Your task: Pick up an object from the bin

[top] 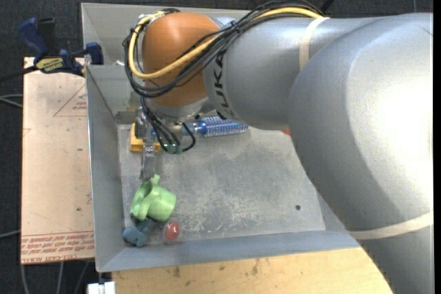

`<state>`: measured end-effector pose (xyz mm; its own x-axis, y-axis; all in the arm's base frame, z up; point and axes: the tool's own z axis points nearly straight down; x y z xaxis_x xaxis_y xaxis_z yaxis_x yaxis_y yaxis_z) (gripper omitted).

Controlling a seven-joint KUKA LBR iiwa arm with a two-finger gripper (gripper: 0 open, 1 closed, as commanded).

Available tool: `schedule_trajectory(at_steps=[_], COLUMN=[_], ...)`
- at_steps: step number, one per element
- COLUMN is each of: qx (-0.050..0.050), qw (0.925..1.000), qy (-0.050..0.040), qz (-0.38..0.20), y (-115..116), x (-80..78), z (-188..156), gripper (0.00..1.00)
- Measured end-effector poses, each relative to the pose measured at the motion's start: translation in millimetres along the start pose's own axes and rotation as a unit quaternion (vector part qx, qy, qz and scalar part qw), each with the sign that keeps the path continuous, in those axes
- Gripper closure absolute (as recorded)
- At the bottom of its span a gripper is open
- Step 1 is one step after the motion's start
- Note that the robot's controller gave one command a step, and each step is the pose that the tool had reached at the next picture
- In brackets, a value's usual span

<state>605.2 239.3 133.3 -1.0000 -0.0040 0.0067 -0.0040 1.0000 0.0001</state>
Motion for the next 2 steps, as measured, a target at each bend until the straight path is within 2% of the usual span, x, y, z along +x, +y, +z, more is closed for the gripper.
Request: schedule_trajectory(at_steps=[1, 2], qx=[0.0, 0.001], qw=[0.9652, 0.9435], qy=[-0.0019, -0.0024], qz=[-0.261, -0.331], y=[-9, -8], x=[69.6, 90.5], z=[20, 65], gripper=[0.0, 0.0])
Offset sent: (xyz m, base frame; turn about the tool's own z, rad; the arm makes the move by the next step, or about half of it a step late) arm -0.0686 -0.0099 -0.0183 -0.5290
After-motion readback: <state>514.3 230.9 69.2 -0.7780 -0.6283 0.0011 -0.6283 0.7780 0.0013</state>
